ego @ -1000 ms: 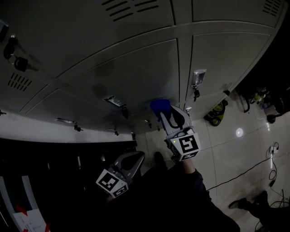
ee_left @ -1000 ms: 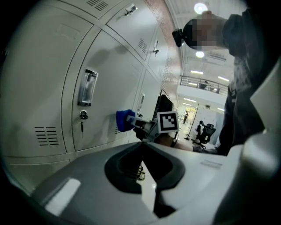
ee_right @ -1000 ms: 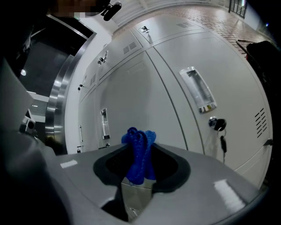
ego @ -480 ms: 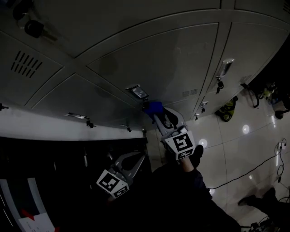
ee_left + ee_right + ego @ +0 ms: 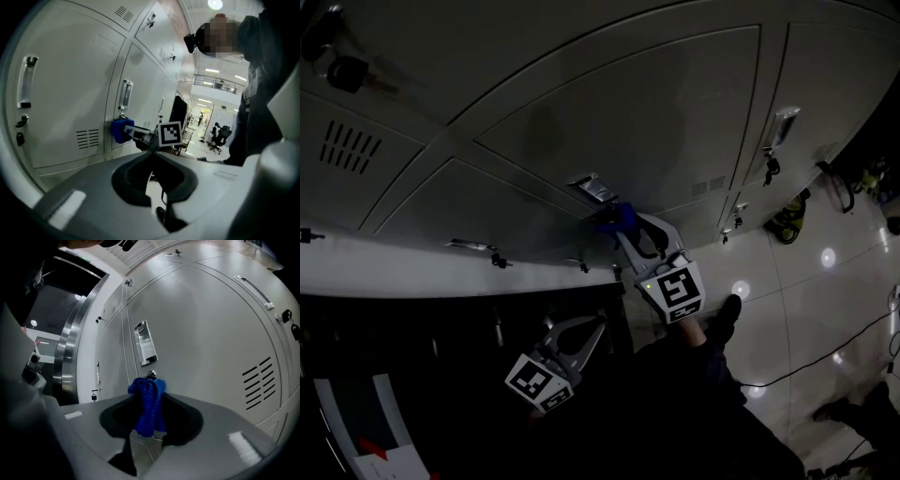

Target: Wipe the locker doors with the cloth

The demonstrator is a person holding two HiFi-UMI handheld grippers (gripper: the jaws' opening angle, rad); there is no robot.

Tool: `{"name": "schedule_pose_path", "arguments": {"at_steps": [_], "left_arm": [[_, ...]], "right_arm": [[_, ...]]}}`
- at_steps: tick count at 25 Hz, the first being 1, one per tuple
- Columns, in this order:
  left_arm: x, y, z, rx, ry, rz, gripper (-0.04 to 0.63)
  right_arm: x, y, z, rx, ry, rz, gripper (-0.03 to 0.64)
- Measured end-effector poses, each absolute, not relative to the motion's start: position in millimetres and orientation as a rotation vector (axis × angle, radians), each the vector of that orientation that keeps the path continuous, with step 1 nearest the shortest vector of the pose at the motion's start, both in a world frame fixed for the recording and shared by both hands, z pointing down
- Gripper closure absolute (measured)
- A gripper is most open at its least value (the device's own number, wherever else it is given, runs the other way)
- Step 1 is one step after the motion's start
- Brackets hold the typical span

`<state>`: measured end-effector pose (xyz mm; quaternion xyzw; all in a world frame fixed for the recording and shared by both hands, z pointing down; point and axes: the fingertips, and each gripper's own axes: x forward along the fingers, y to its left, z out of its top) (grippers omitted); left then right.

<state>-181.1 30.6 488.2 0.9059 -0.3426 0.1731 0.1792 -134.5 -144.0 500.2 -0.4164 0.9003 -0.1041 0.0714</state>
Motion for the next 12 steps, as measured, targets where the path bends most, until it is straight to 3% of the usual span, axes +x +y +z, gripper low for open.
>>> {"name": "schedule_pose_path", "arguments": {"at_steps": [12], "left_arm": [[-103.8,11.2,482.3,2.596,-0.865,0.495,0.595]], "right_arm": [[-34.6,-159.9,501.9,-1.399,2.643,-0.327,0.486]]}}
